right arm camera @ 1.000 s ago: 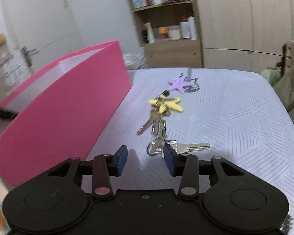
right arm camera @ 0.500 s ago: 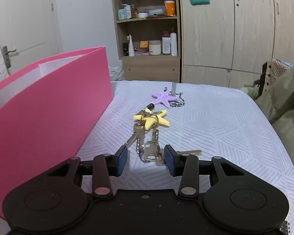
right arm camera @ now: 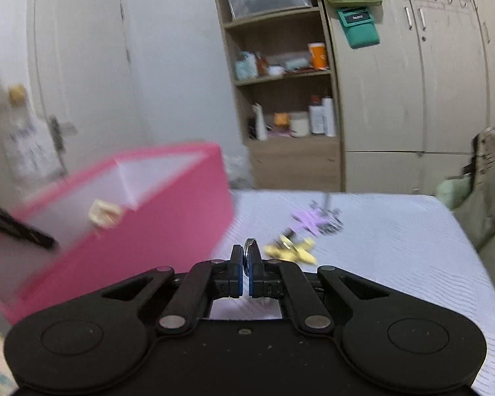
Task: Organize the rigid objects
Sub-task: 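Carry the second AA battery into the box and release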
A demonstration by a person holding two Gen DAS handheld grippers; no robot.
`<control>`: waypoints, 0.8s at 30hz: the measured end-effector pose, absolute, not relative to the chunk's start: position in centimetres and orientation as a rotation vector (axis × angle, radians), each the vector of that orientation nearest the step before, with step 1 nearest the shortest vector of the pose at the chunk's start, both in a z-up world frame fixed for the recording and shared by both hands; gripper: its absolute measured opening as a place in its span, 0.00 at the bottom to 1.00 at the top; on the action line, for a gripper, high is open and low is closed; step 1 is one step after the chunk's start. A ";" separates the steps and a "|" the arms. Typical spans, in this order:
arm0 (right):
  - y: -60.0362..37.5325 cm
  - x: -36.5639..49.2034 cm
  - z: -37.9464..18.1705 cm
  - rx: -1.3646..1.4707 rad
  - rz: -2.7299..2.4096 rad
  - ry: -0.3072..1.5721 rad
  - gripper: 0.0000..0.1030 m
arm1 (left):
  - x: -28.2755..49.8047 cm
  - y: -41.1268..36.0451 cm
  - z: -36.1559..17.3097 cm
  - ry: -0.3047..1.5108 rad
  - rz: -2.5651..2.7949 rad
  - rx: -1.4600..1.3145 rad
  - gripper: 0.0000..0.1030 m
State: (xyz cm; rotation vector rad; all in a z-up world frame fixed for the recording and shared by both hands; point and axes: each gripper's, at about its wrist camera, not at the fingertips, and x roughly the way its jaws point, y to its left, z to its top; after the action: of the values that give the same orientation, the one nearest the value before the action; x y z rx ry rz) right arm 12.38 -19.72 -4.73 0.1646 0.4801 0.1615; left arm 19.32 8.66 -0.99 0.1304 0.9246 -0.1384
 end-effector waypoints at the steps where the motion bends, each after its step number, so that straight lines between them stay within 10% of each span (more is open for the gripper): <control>1: -19.9 12.4 -3.9 0.190 0.186 0.469 0.04 | 19.3 8.6 -1.0 0.925 -0.138 0.131 0.11; 24: -11.1 19.2 1.7 0.229 0.714 0.612 0.04 | 19.1 9.0 -1.0 0.905 -0.133 0.099 0.11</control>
State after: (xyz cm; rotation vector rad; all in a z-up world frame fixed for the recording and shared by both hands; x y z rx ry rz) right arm 19.24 -11.14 1.66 0.2292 0.6117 0.7136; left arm 19.15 8.97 -1.05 0.0990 0.9055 -0.1326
